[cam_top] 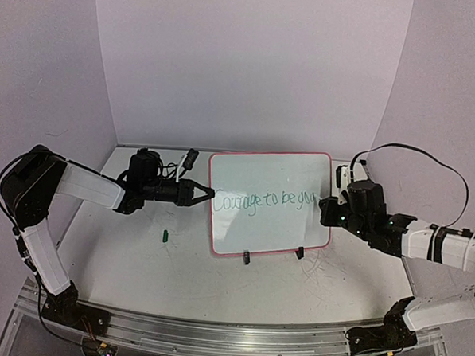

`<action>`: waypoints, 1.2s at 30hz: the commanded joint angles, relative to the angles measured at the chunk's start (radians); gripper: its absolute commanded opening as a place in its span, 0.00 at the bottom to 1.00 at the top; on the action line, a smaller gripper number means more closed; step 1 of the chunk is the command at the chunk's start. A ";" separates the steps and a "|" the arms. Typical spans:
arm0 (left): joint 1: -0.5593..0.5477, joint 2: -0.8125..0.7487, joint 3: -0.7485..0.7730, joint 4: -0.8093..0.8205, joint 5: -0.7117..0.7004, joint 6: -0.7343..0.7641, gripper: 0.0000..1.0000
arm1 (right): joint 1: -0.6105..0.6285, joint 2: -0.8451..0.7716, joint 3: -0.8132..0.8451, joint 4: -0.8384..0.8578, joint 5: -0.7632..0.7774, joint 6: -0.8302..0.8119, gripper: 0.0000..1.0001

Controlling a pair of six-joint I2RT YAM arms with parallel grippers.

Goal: Write a sentence on the whiteboard

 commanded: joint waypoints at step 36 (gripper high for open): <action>-0.007 0.007 0.017 -0.015 -0.035 0.028 0.00 | -0.007 -0.098 -0.038 -0.051 -0.014 0.026 0.00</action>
